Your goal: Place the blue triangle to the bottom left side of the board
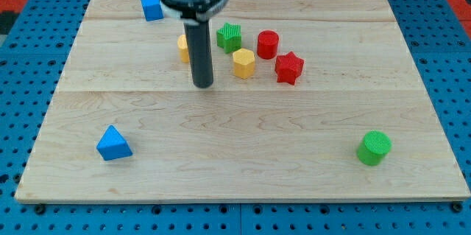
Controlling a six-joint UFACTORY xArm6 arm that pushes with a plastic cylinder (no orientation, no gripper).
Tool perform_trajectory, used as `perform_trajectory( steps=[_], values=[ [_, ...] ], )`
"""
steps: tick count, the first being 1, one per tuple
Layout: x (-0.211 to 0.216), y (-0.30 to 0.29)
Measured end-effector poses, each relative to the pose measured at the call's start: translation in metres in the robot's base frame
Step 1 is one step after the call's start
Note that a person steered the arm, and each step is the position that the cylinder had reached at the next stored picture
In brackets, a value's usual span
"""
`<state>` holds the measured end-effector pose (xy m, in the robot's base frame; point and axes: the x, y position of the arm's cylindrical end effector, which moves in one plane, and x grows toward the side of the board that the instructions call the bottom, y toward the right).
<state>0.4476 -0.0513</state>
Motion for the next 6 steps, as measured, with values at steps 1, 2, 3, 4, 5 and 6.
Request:
perform_trajectory(
  steps=[1,2,3,4,5,6],
  values=[
    [0.061,0.011],
    [0.107,-0.027],
    [0.109,-0.094],
    [0.106,-0.12],
    [0.099,-0.143],
    [0.114,-0.151]
  ],
)
